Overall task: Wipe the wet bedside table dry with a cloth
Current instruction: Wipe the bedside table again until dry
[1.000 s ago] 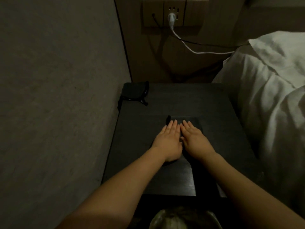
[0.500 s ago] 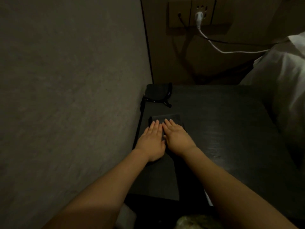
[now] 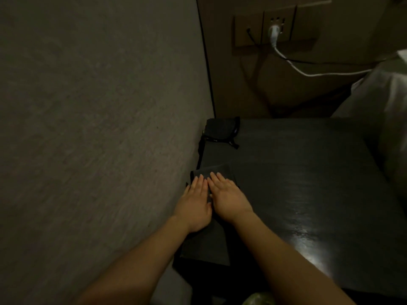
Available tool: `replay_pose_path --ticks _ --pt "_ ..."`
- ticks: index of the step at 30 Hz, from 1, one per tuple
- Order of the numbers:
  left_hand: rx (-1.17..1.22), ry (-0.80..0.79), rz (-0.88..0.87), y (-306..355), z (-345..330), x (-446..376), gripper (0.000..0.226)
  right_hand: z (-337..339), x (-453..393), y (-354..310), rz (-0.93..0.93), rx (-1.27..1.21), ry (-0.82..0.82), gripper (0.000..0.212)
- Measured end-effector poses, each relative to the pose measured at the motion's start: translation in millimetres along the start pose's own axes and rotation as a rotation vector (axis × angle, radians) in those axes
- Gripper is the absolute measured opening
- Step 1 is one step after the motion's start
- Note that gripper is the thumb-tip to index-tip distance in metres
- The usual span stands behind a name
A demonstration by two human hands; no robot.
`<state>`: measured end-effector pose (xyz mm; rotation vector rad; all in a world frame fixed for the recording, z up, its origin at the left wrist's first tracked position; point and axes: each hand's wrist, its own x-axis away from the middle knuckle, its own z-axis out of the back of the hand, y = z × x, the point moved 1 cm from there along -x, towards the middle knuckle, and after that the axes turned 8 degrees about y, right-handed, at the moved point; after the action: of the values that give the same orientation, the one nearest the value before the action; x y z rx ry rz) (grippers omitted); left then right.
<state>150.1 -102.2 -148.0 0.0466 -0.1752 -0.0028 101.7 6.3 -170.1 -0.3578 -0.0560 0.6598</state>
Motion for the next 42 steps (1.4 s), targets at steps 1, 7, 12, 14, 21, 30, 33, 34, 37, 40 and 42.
replay_pose_path --ticks 1,7,12,14,21,30,33,34,37,40,42 --pt "-0.002 -0.001 -0.001 1 -1 2 0.066 0 3 0 0.011 -0.003 0.003 0.053" --pt "-0.021 -0.009 -0.017 13 -9 9 0.067 1 24 9 0.026 -0.02 0.022 0.053" --pt "-0.053 -0.001 -0.06 33 -10 10 0.068 3 43 21 0.023 -0.027 0.1 0.054" --pt "-0.053 -0.003 -0.078 43 -10 8 0.068 4 49 28 -0.007 -0.037 0.137 0.07" --pt "-0.032 -0.02 -0.133 78 -5 3 0.067 14 69 56 -0.092 0.0 0.141 0.051" --pt "0.016 -0.06 -0.222 130 -2 -17 0.066 31 97 101 -0.183 0.068 0.172 0.052" --pt "-0.006 -0.054 -0.263 151 -1 -24 0.066 39 107 119 -0.208 0.083 0.166 0.052" --pt "-0.012 -0.053 -0.275 158 -1 -27 0.066 42 110 126 -0.218 0.094 0.168 0.052" --pt "-0.033 -0.045 -0.317 180 -2 -35 0.065 47 121 146 -0.25 0.096 0.164 0.051" --pt "-0.056 -0.042 -0.349 200 -3 -42 0.066 52 130 164 -0.279 0.12 0.177 0.052" --pt "-0.06 -0.031 -0.371 212 -2 -45 0.066 57 136 174 -0.281 0.132 0.187 0.052"
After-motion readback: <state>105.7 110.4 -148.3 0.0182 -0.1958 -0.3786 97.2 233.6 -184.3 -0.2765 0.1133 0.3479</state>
